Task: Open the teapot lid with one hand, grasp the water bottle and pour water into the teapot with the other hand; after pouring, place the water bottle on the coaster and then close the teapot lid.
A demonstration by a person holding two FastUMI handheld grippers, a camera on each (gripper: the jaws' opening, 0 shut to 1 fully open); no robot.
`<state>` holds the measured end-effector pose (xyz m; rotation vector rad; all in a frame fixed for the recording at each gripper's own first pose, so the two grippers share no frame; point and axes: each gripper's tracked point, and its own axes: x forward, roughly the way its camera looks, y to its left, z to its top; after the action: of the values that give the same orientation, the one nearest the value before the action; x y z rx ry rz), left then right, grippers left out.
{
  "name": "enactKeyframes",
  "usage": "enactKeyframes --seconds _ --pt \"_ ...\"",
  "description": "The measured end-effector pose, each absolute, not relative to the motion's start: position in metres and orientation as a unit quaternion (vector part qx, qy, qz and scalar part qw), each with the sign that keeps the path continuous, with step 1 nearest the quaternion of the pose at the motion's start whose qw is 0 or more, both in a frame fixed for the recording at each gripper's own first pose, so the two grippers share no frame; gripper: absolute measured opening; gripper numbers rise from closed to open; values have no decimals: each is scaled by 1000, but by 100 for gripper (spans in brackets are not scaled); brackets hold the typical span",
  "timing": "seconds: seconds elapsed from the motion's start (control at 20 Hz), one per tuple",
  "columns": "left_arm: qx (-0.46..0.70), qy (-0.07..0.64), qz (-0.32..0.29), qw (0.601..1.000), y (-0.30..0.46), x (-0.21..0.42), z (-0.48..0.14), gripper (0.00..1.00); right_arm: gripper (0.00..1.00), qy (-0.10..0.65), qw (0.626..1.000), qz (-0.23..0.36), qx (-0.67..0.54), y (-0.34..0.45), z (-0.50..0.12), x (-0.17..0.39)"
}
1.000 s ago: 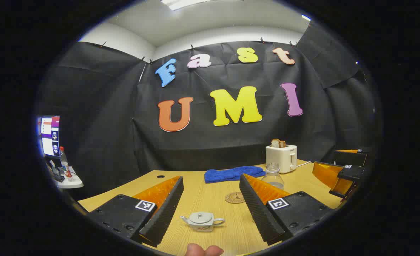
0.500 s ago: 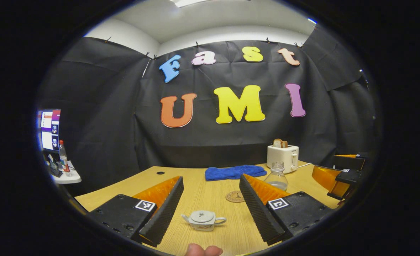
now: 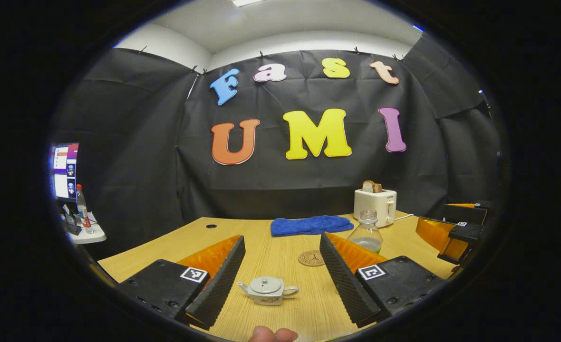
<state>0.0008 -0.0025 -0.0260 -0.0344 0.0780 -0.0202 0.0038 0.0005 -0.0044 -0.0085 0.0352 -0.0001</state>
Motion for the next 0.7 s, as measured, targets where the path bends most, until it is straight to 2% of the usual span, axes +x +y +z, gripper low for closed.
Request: enactKeyframes --seconds 0.3,0.55,0.6,0.7 --pt "-13 65 -8 998 2 -5 -55 99 97 49 999 6 10 -8 -27 7" --pt "-30 102 -4 994 6 5 -85 96 95 58 998 -2 6 -18 -34 11" --pt "-35 109 -2 993 7 8 -89 99 95 59 998 -3 4 -20 -35 11" --pt "-43 121 1 992 11 14 -98 99 95 58 998 -8 -2 -23 -34 12"
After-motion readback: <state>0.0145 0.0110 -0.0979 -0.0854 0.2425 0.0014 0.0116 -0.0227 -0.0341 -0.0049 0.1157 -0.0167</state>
